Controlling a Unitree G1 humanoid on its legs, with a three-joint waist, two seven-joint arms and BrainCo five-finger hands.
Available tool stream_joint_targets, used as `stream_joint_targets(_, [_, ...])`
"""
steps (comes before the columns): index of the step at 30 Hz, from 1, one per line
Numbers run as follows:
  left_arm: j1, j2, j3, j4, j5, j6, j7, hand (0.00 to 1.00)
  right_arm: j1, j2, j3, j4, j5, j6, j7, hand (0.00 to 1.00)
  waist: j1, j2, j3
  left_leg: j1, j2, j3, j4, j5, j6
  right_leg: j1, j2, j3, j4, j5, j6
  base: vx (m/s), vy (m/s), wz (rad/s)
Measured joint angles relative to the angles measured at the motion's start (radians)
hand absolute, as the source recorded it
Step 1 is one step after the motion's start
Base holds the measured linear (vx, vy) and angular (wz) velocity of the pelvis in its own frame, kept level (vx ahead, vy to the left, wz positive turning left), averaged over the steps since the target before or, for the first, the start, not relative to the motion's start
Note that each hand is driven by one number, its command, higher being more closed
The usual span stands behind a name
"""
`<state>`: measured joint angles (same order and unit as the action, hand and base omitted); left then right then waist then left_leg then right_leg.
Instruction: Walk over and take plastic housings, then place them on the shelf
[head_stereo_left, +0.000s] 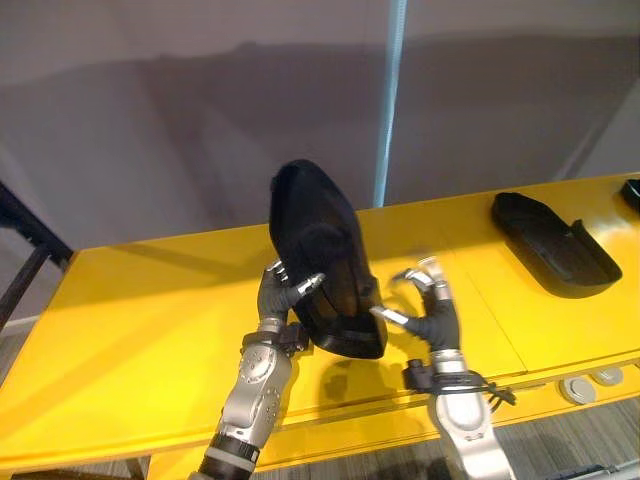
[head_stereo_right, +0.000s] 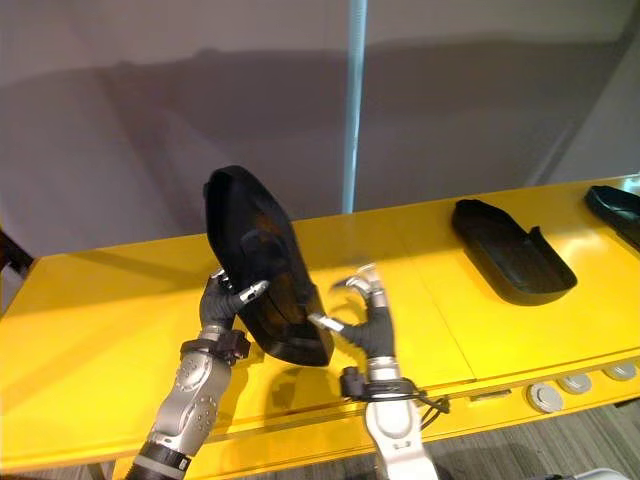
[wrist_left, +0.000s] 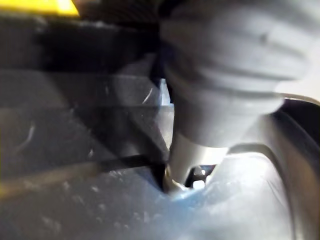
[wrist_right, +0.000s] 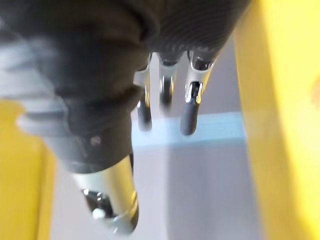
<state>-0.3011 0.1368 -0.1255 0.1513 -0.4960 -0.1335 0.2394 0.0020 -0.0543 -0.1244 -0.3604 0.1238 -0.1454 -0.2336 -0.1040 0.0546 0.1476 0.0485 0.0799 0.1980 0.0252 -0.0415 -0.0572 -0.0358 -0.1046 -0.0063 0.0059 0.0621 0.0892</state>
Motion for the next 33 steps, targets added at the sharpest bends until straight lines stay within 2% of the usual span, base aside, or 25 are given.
stream_joint_targets(2, [-0.001, 0.028, 0.027, 0.019, -0.001, 0.018, 0.014, 1.00, 0.008, -0.033, -0.087, -0.012, 0.064, 0.000, -0.020, 0.00, -0.018, 0.000, 0.000, 0.012, 0.001, 0.017, -0.015, 0.000, 0.000, -0.001, 0.004, 0.014, -0.003, 0.001, 0.001, 0.07, 0.041, -0.29])
stream_joint_targets(4, [-0.032, 0.050, 0.056, 0.069, -0.001, 0.049, 0.040, 1.00, 0.036, -0.070, -0.123, -0.036, 0.127, 0.000, -0.025, 0.00, -0.041, 0.000, 0.000, 0.020, 0.001, 0.033, -0.028, 0.000, 0.000, -0.002, 0.007, 0.028, -0.018, 0.008, 0.004, 0.05, 0.028, -0.23])
stream_joint_targets(9, [-0.157, 0.046, 0.063, 0.181, 0.004, 0.100, 0.078, 1.00, 0.096, -0.065, -0.132, -0.060, 0.232, -0.003, -0.022, 0.00, -0.054, 0.000, 0.000, 0.018, 0.000, 0.057, -0.035, 0.000, 0.000, -0.013, 0.010, 0.053, -0.034, 0.022, 0.007, 0.00, 0.009, -0.15])
stream_joint_targets(17, [-0.278, 0.058, 0.114, 0.374, 0.058, 0.166, 0.097, 1.00, 0.182, -0.046, -0.150, -0.089, 0.263, -0.003, -0.018, 0.00, -0.098, 0.000, 0.000, 0.007, 0.001, 0.083, -0.039, 0.000, 0.000, -0.037, 0.016, 0.079, -0.039, 0.032, 0.008, 0.00, -0.004, -0.10])
stream_joint_targets(20, [-0.337, 0.063, 0.117, 0.467, 0.098, 0.203, 0.097, 1.00, 0.210, -0.044, -0.149, -0.121, 0.259, -0.004, 0.001, 0.00, -0.103, 0.000, 0.001, 0.007, 0.001, 0.088, -0.041, 0.000, 0.000, -0.038, 0.016, 0.082, -0.042, 0.034, 0.009, 0.01, -0.002, -0.03])
stream_joint_targets(21, [-0.364, 0.069, 0.117, 0.503, 0.119, 0.207, 0.089, 0.00, 0.216, -0.035, -0.150, -0.125, 0.259, -0.004, 0.008, 0.00, -0.104, -0.001, 0.003, 0.006, 0.001, 0.088, -0.041, 0.000, 0.000, -0.040, 0.015, 0.085, -0.044, 0.035, 0.008, 0.01, -0.004, -0.03])
stream_joint_targets(33, [-0.491, 0.108, 0.118, 0.627, 0.289, 0.255, 0.062, 0.00, 0.227, -0.020, -0.149, -0.136, 0.245, -0.007, 0.046, 0.00, -0.103, -0.002, 0.045, 0.007, -0.001, 0.081, -0.040, 0.000, -0.001, -0.033, 0.010, 0.079, -0.050, 0.036, 0.006, 0.01, 0.001, 0.01])
